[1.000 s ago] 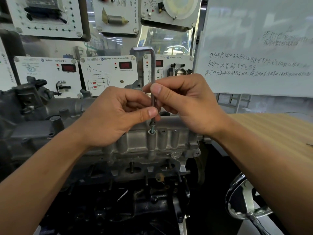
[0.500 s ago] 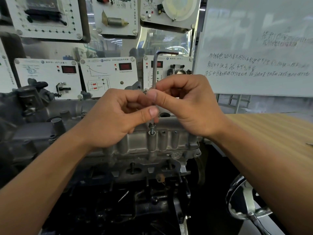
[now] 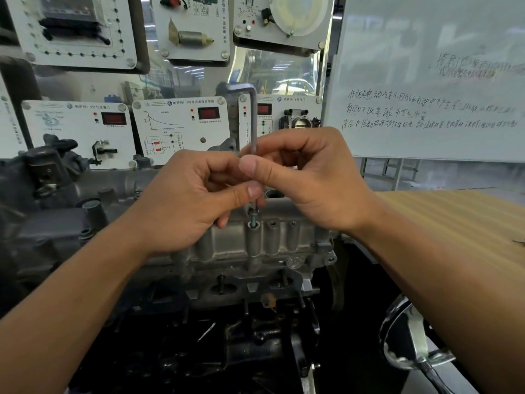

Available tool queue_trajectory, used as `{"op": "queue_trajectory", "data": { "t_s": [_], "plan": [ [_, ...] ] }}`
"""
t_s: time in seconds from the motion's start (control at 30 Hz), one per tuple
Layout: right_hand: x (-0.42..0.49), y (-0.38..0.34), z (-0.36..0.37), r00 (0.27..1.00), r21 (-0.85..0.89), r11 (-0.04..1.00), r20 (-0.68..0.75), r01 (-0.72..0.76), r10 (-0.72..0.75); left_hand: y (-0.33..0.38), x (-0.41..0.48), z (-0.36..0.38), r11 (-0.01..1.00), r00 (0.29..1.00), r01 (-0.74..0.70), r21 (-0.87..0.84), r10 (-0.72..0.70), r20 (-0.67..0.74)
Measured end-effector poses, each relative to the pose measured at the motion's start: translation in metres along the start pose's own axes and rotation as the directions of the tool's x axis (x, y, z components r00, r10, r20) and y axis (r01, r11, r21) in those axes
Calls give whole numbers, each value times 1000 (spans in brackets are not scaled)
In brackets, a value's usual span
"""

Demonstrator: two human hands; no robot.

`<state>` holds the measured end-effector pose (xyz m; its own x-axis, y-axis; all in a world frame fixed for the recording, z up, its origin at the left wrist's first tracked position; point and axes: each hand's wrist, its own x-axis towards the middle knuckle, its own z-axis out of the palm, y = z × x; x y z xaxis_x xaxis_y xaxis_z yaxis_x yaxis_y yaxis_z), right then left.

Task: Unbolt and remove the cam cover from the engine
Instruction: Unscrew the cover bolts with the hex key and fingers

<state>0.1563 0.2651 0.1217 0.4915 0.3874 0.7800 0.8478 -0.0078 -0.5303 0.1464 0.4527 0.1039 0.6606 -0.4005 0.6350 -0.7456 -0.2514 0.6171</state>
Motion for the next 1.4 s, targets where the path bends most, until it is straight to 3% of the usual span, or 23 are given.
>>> {"op": "queue_trajectory", "data": {
  "t_s": [0.27,0.53,0.8,1.1,1.3,1.4],
  "plan": [
    [0,0,-1,999,-25,999,-16,-29,28,-2,1,1,999,998,13,31,-11,-57],
    [1,2,-3,992,-16,1000,125,22,-20,5,-2,-3,1000,998,-22,11,21,57],
    [4,0,-2,998,-84,996,50,27,-23,0,0,2,1000,998,0,-4,0,-71],
    [13,-23,-6,978,-344,939,188,-25,95,7,3,2,997,994,-27,73,34,-104],
    [11,-32,-10,942,-441,891,243,-105,231,9,1,-12,997,993,78,9,-79,85],
    [11,-37,-9,927,-436,891,268,-126,262,11,1,-12,997,994,82,-5,-81,79]
  ]
}}
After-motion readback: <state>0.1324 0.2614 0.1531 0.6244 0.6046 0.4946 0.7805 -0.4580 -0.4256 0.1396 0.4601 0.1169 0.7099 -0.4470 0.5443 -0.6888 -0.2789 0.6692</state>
